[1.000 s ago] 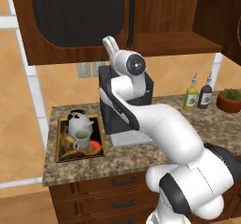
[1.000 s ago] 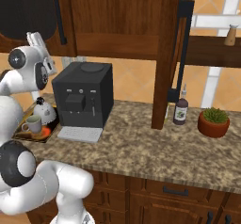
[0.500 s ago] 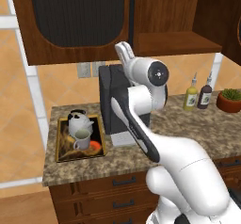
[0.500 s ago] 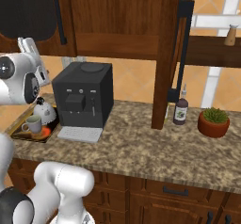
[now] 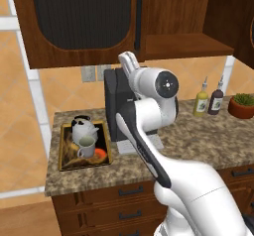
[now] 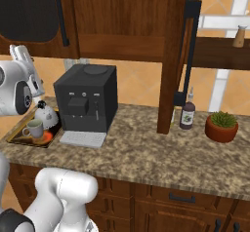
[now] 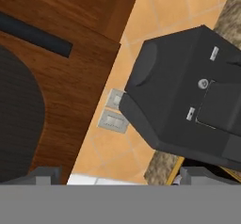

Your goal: Pick the kettle from the counter and place it on the tray. Then pick the mug from the cabinet and place it on the tray. Then close the cabinet doors.

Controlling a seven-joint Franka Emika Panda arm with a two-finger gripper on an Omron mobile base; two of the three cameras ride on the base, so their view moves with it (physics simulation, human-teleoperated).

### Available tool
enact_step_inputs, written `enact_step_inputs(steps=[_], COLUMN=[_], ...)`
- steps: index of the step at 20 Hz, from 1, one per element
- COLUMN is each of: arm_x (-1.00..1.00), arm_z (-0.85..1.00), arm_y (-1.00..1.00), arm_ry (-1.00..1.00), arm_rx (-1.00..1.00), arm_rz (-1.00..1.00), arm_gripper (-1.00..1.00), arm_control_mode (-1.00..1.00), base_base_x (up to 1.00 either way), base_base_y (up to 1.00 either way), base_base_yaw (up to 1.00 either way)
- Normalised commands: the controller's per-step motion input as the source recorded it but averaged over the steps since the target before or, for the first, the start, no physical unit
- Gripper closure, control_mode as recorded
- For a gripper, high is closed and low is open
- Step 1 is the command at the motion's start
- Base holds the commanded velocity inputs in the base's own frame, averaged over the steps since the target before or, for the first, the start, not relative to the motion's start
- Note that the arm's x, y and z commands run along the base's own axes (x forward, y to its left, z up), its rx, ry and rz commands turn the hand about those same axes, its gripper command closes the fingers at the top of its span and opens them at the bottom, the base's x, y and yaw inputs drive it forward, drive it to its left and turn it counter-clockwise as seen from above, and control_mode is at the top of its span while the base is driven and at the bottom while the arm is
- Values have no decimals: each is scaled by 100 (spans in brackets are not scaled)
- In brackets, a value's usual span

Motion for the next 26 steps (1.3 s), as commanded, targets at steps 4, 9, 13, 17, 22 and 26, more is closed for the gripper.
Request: enact_step_inputs(steps=[4,9,13,17,22,26], arm_x=[-2,-2,-1,-1,-1,-25], arm_z=[-14,-15,-14,-13,-14,-12], arm_y=[1,4,9,7,13,0], arm_ry=[3,8,9,6,4,0], arm_rx=[0,0,-1,-1,-3,0], arm_rz=[0,0,0,0,0,0], arm_gripper=[-100,-100,-100,-100,-100,-100], arm_control_mode=[-100,-100,-100,-100,-100,-100], base_base_x=[0,0,0,0,0,0], base_base_y=[0,0,0,0,0,0], base_base_yaw=[0,0,0,0,0,0])
